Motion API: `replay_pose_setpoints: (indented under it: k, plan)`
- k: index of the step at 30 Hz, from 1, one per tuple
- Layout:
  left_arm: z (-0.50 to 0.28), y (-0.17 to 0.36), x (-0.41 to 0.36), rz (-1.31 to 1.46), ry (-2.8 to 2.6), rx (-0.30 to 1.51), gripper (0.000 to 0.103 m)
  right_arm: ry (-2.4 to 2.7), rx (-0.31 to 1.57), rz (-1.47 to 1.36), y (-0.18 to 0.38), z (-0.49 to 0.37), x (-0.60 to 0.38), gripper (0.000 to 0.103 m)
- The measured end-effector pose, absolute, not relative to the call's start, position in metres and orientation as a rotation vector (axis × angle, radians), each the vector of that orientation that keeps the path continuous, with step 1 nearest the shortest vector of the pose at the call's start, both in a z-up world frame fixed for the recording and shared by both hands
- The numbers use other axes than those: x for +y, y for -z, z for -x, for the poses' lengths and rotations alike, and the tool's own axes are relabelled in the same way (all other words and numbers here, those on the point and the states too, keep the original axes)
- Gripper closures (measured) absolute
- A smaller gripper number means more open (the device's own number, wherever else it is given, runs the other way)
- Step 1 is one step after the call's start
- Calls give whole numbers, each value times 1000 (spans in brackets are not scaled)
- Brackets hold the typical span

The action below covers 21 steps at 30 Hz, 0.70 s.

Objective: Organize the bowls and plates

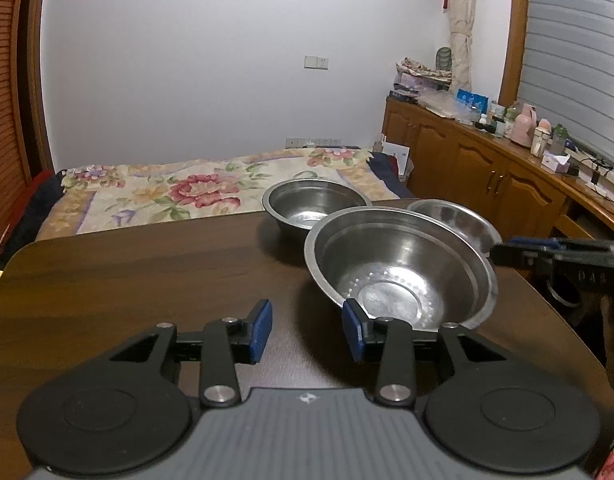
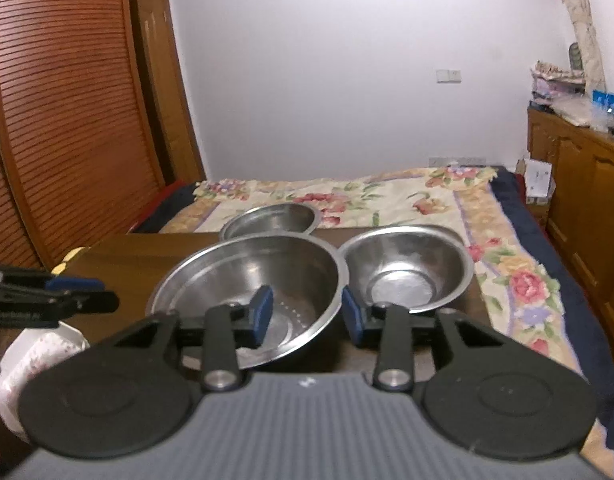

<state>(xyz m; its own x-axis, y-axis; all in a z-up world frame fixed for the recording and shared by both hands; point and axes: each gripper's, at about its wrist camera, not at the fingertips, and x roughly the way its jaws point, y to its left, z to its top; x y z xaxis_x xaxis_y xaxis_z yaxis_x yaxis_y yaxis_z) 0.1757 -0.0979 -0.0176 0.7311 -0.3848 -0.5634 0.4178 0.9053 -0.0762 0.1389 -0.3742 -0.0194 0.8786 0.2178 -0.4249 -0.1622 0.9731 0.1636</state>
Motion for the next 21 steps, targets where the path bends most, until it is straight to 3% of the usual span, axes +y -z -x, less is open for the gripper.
replay_pose_setpoints:
  k: [4,7,21]
  plan:
    - [-189,21,-105,-59,446,620,61,-213,474,-136,28,-145,-376,59]
    - [-197,22,-110,-54,452,629,55,-216,484,-156,30,-147,-378,54]
    - [-226,36,-132,-29,488,688,55,-242,511,-191,36,-157,-377,53]
